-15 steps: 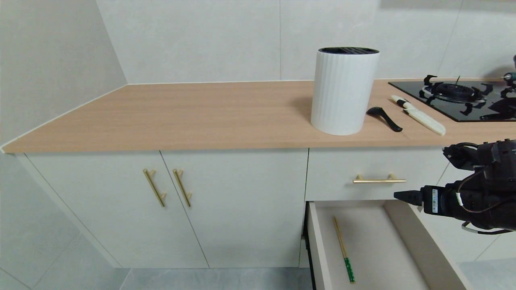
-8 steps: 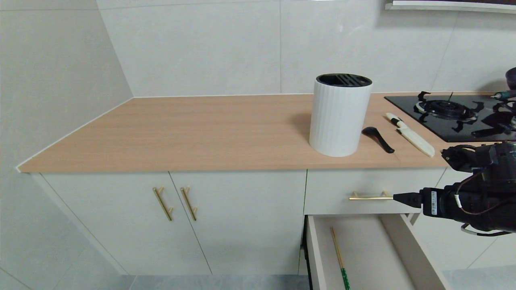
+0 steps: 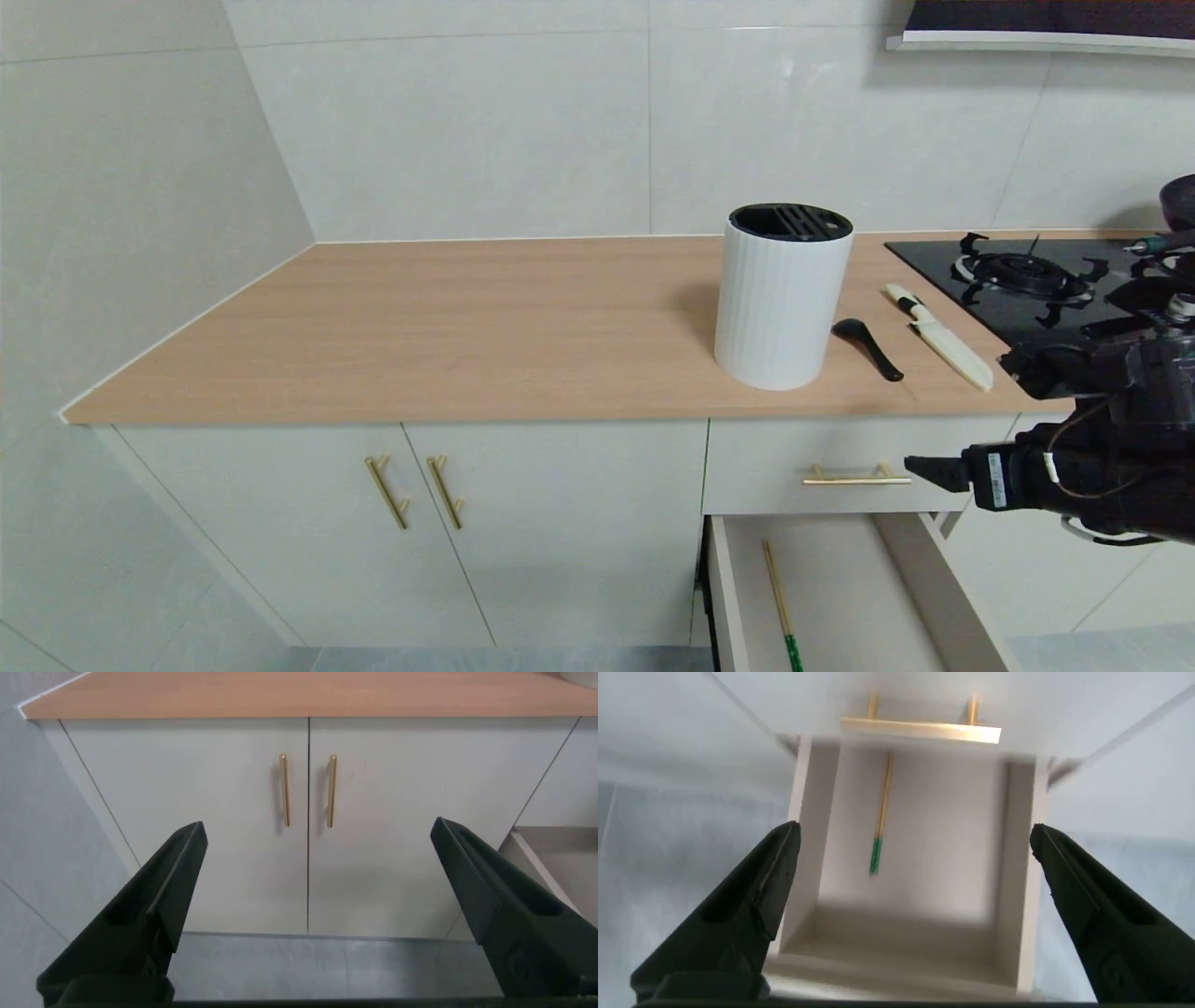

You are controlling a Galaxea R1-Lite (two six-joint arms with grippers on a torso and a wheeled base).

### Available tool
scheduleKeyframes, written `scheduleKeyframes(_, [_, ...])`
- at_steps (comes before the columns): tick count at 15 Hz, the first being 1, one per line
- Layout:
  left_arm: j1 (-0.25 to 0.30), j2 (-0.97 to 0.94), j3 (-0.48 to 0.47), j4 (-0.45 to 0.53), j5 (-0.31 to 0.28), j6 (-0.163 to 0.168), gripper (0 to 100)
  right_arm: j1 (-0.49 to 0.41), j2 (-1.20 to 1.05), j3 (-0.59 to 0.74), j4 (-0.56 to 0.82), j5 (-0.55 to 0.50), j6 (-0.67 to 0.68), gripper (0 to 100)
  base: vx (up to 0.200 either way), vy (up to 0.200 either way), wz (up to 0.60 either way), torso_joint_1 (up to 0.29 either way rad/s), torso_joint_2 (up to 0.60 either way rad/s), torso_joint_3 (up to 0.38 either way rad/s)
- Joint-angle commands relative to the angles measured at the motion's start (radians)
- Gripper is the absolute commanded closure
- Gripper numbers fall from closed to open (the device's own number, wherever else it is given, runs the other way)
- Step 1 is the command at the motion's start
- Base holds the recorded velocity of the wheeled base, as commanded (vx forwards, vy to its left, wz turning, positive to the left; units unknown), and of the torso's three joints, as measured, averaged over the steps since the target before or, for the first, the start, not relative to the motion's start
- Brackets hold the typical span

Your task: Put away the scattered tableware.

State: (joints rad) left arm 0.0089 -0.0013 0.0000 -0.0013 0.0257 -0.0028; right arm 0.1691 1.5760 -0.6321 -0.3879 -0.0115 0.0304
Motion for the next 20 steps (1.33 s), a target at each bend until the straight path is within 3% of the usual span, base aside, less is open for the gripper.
scheduleKeyframes(1, [0.000,0.001,0.000,0.000,0.000,0.000,0,-0.039,0.055,-0.040,-0.075,0.007,-0.033,0,0.000,0.000,0.00,0.000,0.00,0.000])
scheduleKeyframes(3, [0.000,0.001,0.000,0.000,0.000,0.000,0,-0.057,0.154,-0.135,-0.147,-0.001,-0.080,0,0.000,0.000,0.00,0.000,0.00,0.000])
scheduleKeyframes(9, [0.000,0.001,0.000,0.000,0.000,0.000,0,-0.065,0.417,-0.432,-0.151,-0.005,-0.098,0,0.000,0.000,0.00,0.000,0.00,0.000])
scheduleKeyframes(11, [0.000,0.001,0.000,0.000,0.000,0.000,0,-0.065,0.467,-0.449,-0.172,-0.004,-0.099,0,0.000,0.000,0.00,0.000,0.00,0.000])
scheduleKeyframes(14, [0.000,0.001,0.000,0.000,0.000,0.000,0,-0.065,0.530,-0.451,-0.309,-0.005,-0.101,0,0.000,0.000,0.00,0.000,0.00,0.000])
scheduleKeyframes(20, [0.000,0.001,0.000,0.000,0.000,0.000,0,-0.088,0.605,-0.518,-0.312,-0.008,-0.099,0,0.000,0.000,0.00,0.000,0.00,0.000])
